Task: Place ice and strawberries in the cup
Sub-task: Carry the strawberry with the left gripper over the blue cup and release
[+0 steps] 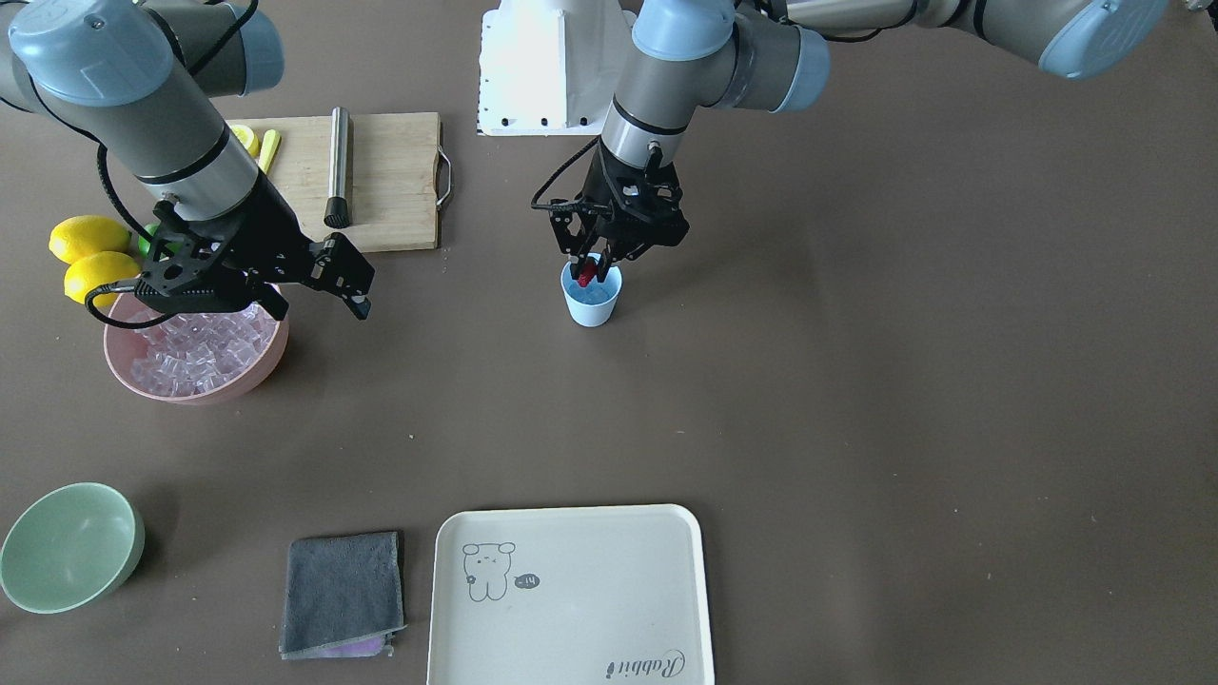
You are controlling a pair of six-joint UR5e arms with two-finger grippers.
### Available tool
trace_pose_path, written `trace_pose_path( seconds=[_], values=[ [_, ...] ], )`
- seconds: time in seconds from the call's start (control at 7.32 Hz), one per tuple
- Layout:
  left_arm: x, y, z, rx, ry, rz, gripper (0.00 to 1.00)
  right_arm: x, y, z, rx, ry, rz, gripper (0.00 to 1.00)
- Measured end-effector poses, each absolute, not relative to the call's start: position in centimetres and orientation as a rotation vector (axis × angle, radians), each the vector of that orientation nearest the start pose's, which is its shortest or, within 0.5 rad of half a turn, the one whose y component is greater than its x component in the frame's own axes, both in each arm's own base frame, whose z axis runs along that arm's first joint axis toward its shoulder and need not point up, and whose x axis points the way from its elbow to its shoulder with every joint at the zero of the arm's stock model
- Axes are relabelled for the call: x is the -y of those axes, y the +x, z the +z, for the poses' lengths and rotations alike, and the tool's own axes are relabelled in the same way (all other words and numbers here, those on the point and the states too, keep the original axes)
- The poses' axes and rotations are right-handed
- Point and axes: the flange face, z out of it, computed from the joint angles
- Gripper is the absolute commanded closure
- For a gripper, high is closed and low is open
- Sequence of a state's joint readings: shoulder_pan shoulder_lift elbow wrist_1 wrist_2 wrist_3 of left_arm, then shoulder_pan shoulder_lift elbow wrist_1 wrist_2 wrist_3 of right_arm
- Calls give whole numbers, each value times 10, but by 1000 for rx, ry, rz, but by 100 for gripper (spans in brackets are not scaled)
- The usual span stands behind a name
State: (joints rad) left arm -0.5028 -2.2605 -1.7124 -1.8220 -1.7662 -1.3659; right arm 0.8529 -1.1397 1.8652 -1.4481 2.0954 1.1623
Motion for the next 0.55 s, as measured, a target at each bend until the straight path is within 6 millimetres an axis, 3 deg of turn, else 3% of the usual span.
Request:
trace_pose_path(
  seconds=[0.41, 0.55],
  values=[
    [414, 538, 164, -1066, 199, -150, 100, 508, -333, 271, 958, 91, 188, 0],
    [413, 539, 166, -1062, 198, -148, 30, 508, -333, 271, 958, 91, 188, 0]
  ],
)
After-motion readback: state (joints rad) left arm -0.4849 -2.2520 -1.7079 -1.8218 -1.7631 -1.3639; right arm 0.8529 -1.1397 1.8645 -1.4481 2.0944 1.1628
